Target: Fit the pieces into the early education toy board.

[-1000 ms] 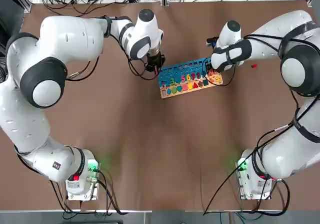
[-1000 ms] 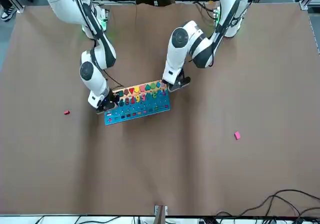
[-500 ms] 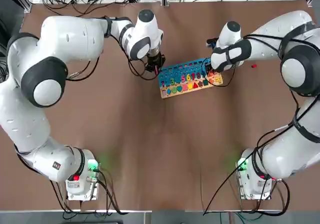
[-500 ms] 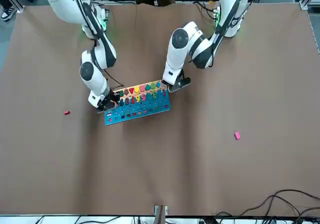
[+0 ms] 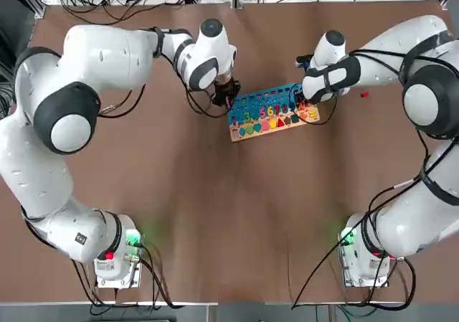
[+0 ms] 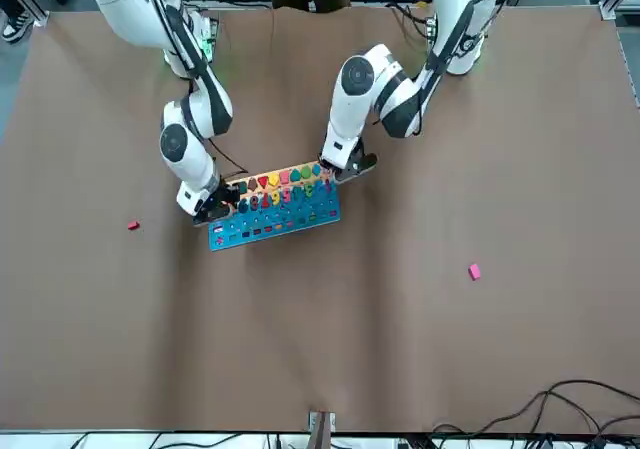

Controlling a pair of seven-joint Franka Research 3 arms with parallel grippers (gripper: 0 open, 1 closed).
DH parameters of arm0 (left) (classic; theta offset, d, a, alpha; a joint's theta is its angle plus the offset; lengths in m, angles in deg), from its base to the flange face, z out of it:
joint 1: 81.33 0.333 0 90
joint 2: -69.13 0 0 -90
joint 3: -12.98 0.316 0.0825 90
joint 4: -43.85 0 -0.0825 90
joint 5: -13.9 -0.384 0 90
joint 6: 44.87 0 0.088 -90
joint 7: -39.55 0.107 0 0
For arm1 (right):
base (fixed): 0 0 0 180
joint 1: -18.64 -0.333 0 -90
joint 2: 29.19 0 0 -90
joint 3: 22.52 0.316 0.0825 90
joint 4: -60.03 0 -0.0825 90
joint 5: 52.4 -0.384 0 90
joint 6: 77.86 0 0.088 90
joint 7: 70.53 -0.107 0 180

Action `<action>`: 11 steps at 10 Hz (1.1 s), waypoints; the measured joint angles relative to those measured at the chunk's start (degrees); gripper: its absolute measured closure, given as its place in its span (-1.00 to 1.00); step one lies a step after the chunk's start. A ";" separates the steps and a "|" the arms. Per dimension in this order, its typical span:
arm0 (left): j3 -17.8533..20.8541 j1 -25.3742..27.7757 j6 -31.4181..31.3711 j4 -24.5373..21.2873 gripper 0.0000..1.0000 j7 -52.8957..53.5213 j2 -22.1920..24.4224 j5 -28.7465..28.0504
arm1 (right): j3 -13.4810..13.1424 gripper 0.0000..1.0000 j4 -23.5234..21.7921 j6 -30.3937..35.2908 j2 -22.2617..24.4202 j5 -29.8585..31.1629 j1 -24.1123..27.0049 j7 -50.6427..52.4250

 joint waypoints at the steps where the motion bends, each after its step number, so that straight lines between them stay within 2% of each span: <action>1: -0.03 -0.13 -2.57 -1.25 0.74 -0.20 -0.38 0.00 | 0.00 0.15 0.00 -0.12 0.00 0.00 0.00 0.00; 3: -0.03 -0.12 -4.78 -2.94 0.74 -0.20 -0.69 0.00 | -0.01 0.15 0.00 -0.27 -0.01 -0.04 0.00 -0.14; 6: -0.08 -0.42 -5.99 -2.93 0.74 -0.04 -1.17 0.00 | -0.06 0.16 -0.01 -0.33 -0.05 -1.46 0.04 -0.36; 11: -0.02 -0.90 -5.72 0.02 0.74 -0.01 -4.28 -0.80 | -0.07 0.16 0.01 -0.35 -0.06 -1.80 0.06 -1.29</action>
